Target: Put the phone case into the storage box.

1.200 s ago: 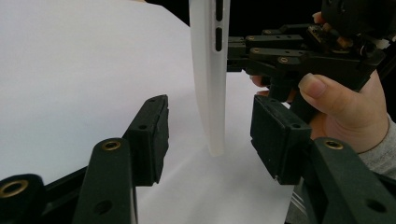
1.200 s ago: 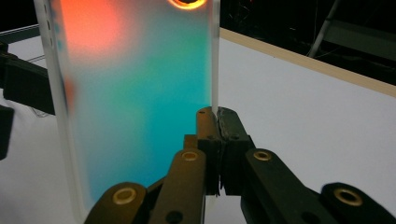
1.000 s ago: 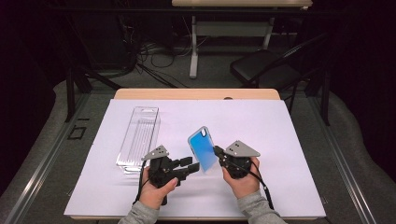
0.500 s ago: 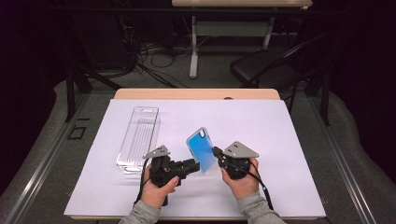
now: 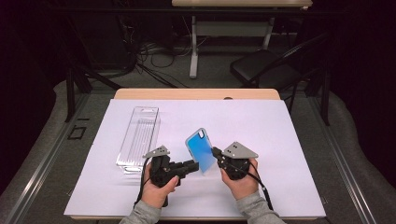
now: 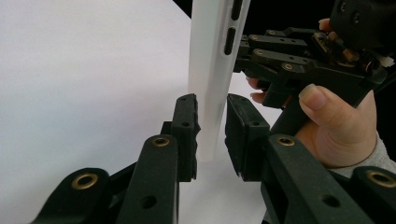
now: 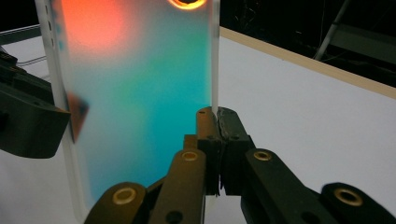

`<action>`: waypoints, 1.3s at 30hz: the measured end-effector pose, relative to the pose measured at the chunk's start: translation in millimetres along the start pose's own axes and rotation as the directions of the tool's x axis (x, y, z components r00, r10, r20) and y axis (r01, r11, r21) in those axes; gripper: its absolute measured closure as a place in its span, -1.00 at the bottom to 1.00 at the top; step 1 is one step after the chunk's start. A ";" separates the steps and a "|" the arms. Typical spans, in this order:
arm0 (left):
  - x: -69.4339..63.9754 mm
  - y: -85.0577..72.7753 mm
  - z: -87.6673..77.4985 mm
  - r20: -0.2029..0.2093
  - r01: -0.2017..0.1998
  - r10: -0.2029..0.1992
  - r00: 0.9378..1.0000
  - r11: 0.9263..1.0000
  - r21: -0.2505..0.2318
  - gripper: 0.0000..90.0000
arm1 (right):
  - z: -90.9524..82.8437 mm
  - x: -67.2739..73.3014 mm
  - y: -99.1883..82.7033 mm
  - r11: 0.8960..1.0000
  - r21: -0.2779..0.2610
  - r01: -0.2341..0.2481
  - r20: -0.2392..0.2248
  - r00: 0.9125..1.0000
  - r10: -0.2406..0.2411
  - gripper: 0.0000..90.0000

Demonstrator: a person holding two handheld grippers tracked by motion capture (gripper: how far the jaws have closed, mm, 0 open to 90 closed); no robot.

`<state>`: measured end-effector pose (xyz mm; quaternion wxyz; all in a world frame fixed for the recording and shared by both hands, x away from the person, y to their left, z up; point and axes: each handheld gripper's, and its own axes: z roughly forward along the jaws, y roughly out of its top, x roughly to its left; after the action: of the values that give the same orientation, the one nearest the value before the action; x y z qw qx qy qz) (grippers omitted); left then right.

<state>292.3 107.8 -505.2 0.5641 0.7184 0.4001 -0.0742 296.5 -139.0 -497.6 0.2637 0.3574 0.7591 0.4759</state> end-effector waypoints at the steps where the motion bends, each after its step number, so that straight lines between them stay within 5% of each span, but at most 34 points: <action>1: -0.2 0.1 -0.2 0.002 0.002 -0.002 1.000 1.000 -0.001 0.66 | 0.0 0.2 0.0 1.000 -0.002 0.001 0.000 1.000 -0.001 0.98; 18: -0.8 0.2 -0.9 0.023 0.042 -0.042 0.999 0.999 0.001 0.77 | 0.0 1.4 -0.4 1.000 -0.006 0.003 -0.003 1.000 -0.003 0.98; 39: -0.7 0.0 -2.8 0.011 0.038 -0.038 0.999 0.999 0.000 0.79 | -0.4 2.0 -0.4 1.000 -0.011 0.007 -0.008 1.000 -0.007 0.98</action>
<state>290.8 109.9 -503.8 0.5649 0.7101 0.4107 -0.0891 294.9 -137.7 -497.9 0.2643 0.3514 0.7588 0.4805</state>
